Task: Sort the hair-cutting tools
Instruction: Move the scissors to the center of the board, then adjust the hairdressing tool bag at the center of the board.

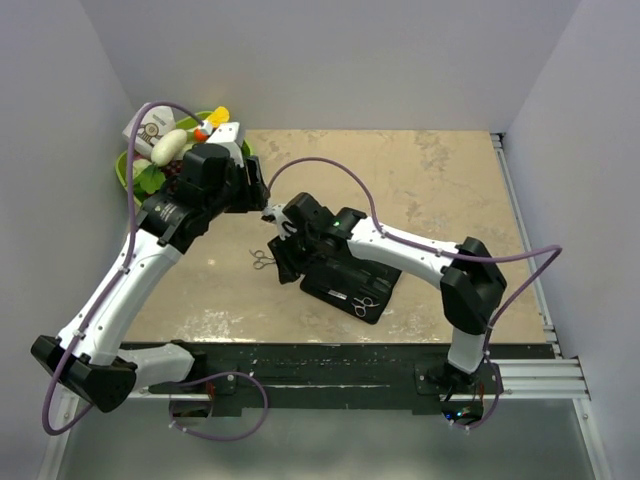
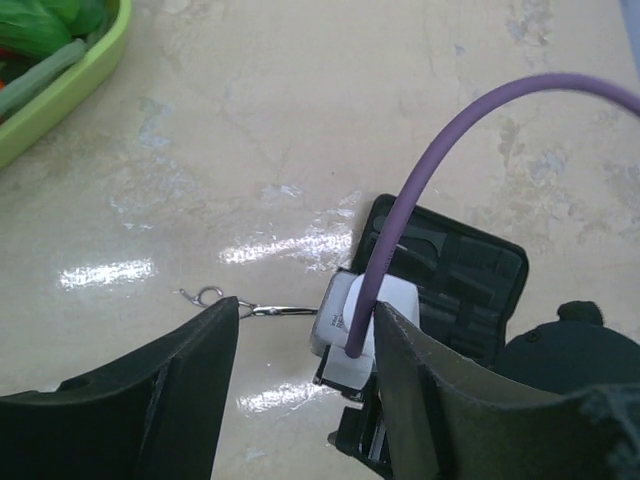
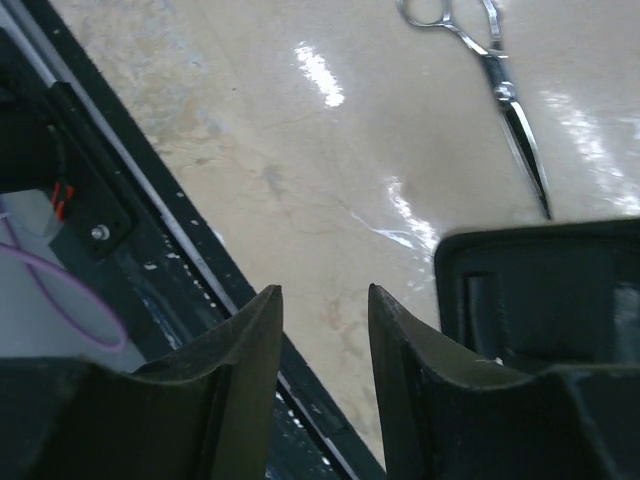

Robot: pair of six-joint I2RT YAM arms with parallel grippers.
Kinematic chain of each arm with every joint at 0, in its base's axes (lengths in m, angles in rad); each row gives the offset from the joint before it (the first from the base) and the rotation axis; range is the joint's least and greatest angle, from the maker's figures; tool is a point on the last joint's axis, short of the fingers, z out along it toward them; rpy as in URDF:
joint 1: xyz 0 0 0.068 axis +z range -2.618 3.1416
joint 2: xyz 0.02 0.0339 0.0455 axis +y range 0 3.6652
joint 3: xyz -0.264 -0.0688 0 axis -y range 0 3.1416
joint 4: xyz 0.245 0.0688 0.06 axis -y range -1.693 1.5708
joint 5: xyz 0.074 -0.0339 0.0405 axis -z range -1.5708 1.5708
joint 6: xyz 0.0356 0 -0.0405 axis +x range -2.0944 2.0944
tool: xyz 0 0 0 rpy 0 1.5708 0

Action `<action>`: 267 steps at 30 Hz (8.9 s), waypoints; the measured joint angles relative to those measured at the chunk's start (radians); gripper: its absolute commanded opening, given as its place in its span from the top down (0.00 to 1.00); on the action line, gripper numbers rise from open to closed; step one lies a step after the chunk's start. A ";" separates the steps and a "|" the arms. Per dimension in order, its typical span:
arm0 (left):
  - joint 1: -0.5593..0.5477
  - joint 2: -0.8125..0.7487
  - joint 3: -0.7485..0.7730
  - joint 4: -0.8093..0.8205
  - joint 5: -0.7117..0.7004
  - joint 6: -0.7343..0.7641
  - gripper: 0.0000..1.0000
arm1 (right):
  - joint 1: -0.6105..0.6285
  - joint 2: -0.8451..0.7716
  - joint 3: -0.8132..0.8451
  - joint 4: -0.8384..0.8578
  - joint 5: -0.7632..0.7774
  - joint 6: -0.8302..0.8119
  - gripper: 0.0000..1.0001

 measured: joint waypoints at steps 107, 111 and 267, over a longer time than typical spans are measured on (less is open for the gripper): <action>0.032 -0.069 -0.103 0.008 -0.180 0.022 0.37 | 0.037 0.592 0.476 0.138 0.390 0.162 0.55; 0.032 -0.079 -0.125 0.010 -0.180 0.022 0.37 | 0.064 0.602 0.484 0.137 0.444 0.149 0.58; -0.120 0.644 -0.208 0.155 0.164 0.074 0.41 | -0.418 0.368 0.159 -0.044 0.687 0.453 0.34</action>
